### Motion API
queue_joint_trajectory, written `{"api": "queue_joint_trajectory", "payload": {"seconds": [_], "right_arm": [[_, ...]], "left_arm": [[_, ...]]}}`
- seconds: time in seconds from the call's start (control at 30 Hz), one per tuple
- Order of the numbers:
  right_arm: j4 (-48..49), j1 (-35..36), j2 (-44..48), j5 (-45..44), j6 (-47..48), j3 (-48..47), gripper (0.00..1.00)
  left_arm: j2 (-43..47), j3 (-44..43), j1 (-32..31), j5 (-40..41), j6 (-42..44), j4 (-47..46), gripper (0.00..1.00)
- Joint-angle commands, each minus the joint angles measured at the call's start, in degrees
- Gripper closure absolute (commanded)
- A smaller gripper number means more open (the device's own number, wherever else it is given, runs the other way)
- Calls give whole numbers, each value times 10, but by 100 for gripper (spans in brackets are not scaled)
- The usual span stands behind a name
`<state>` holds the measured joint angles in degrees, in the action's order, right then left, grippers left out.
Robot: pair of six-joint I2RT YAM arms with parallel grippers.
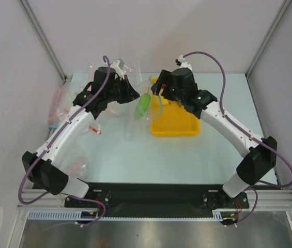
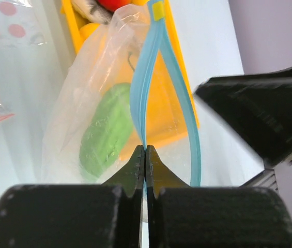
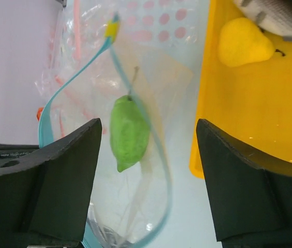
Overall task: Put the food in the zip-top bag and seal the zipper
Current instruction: Place the fake vegetable in the zipper food storage bag.
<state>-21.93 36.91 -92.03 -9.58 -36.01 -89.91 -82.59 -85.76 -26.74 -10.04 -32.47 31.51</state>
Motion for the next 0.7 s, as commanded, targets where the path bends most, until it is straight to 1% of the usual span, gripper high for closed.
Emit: {"api": "queue_joint_trajectory", "payload": {"seconds": [0.0,0.03,0.17,0.27,0.4,0.57,0.67], "right_arm": [[13,-50,36,18,-35,17,23],[11,-71,39,25,-44,26,23],[4,-94,44,19,-47,34,25],[7,-103,37,60,-42,34,25],[30,-91,27,125,-31,35,23],[72,-74,26,191,0,40,22],[102,-68,25,253,9,50,22]], "left_arm": [[27,-16,6,37,21,14,100],[28,-18,6,43,23,21,100],[37,-18,8,63,32,29,100],[45,-13,8,69,33,25,100],[47,-14,8,77,35,23,100],[50,-17,8,86,38,22,100],[56,-13,8,97,41,23,100]]}}
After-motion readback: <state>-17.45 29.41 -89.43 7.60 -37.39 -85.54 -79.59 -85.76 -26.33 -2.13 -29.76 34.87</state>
